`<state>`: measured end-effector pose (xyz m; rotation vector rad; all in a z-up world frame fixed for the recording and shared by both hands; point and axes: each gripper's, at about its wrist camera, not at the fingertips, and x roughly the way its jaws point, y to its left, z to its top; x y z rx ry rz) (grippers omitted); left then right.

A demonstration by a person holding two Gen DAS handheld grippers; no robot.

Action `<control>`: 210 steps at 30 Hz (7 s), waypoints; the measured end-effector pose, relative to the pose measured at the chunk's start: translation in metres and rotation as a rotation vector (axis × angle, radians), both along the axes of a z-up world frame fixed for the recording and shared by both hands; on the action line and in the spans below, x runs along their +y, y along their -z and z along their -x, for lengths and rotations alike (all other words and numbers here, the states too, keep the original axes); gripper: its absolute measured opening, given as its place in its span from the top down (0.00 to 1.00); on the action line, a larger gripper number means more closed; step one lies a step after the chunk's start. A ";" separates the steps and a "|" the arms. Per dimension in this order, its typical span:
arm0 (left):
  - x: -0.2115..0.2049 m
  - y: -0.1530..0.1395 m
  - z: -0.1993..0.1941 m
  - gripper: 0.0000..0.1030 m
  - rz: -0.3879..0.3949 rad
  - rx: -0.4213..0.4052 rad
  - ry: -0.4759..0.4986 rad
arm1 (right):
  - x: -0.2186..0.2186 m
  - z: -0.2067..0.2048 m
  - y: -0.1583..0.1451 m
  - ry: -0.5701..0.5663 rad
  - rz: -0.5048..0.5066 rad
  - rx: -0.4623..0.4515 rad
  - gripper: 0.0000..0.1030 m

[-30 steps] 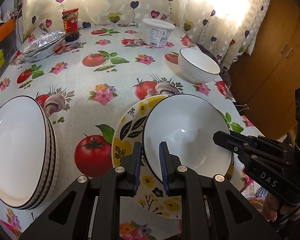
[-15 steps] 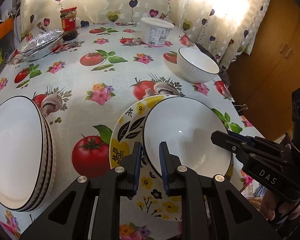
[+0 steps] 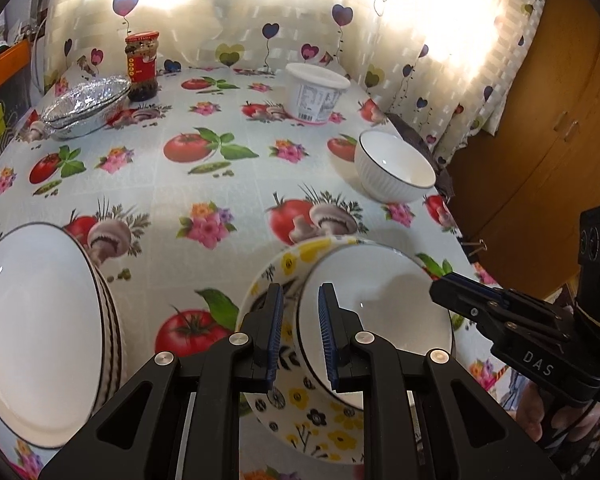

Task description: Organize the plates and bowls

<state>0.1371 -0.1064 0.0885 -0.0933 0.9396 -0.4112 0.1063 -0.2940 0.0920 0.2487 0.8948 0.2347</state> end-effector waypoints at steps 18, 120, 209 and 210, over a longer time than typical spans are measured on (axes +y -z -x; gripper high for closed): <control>-0.028 -0.020 -0.057 0.80 0.013 -0.041 0.074 | -0.054 -0.034 -0.008 0.142 0.008 -0.033 0.66; -0.126 0.023 -0.148 0.88 -0.190 0.058 0.232 | -0.083 -0.107 0.022 0.156 0.058 0.039 0.82; -0.009 -0.025 0.002 0.92 -0.047 -0.019 0.051 | 0.015 0.026 -0.029 0.086 0.003 -0.074 0.86; -0.009 -0.024 0.003 0.92 -0.046 -0.017 0.050 | 0.015 0.026 -0.028 0.083 0.005 -0.074 0.86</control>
